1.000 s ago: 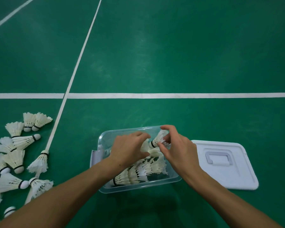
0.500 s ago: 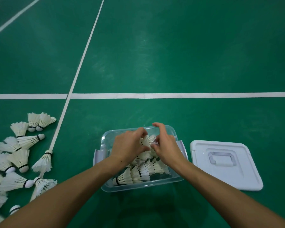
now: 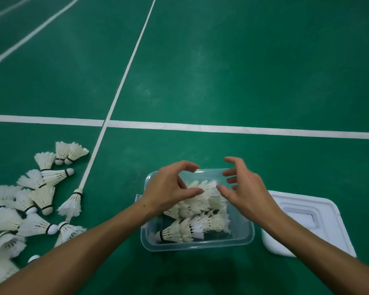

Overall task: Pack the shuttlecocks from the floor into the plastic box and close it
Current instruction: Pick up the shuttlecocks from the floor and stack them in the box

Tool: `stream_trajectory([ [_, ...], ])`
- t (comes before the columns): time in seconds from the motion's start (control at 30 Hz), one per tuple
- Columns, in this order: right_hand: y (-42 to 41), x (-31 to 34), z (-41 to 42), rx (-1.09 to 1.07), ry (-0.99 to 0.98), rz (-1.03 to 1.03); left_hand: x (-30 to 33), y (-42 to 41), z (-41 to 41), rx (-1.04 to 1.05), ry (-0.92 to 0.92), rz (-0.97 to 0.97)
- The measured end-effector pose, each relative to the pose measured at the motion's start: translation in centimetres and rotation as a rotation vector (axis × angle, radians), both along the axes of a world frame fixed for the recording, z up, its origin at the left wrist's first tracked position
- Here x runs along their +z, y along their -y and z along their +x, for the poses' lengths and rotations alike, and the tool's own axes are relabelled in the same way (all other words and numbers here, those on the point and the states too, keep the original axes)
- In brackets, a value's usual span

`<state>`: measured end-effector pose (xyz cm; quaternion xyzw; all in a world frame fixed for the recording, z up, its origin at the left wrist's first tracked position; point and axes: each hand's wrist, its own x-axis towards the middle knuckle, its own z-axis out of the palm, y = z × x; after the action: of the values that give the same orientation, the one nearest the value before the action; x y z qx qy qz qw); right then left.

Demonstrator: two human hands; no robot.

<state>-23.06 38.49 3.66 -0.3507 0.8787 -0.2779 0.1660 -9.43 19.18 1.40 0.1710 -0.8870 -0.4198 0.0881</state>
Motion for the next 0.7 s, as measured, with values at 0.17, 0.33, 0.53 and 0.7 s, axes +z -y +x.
stream_trajectory([
  [0.17,4.1,2.9,0.8,0.189,0.003,-0.027,2.2,4.9,4.1,0.196,-0.160,0.061],
  [0.33,12.0,3.8,4.2,0.352,0.032,-0.020,2.7,11.0,10.6,0.417,-0.179,0.063],
  [0.53,21.9,1.0,10.7,0.485,0.031,-0.072,1.6,17.5,19.3,0.582,-0.092,0.005],
  [0.7,27.0,-3.1,15.4,0.555,0.061,-0.048,-1.3,21.3,26.1,0.661,0.076,-0.109],
])
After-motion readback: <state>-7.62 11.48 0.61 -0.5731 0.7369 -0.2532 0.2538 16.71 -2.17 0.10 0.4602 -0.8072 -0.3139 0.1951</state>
